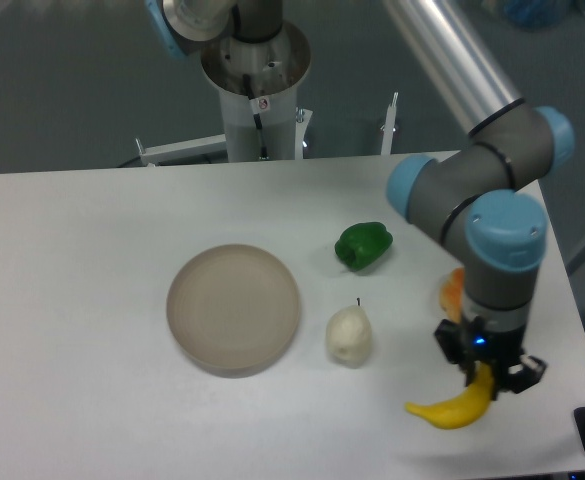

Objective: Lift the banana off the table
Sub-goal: 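Lift the held banana and carry it toward the orange fruit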

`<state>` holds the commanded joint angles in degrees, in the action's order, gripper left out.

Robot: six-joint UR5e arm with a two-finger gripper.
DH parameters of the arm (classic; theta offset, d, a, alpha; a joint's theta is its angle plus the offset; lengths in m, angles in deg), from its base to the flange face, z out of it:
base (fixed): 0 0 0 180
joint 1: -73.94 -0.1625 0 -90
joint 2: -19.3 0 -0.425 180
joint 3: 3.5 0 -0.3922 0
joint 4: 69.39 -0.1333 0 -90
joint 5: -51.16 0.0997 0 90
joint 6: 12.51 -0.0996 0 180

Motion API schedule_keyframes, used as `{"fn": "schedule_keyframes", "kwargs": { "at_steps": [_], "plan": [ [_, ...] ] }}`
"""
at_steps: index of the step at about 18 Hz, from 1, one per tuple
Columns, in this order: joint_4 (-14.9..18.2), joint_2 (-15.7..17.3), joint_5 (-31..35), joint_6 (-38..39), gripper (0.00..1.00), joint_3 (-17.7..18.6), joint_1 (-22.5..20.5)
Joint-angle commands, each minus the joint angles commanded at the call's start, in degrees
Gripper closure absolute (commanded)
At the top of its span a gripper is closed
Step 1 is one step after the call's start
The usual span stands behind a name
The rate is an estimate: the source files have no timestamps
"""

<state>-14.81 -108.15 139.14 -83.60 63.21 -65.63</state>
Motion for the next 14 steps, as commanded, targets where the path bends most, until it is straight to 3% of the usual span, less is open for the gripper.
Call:
{"fn": "schedule_keyframes", "kwargs": {
  "at_steps": [14],
  "plan": [
    [0.0, 1.1, 0.2, -1.1, 0.67, 1.7, -0.5]
  ]
}}
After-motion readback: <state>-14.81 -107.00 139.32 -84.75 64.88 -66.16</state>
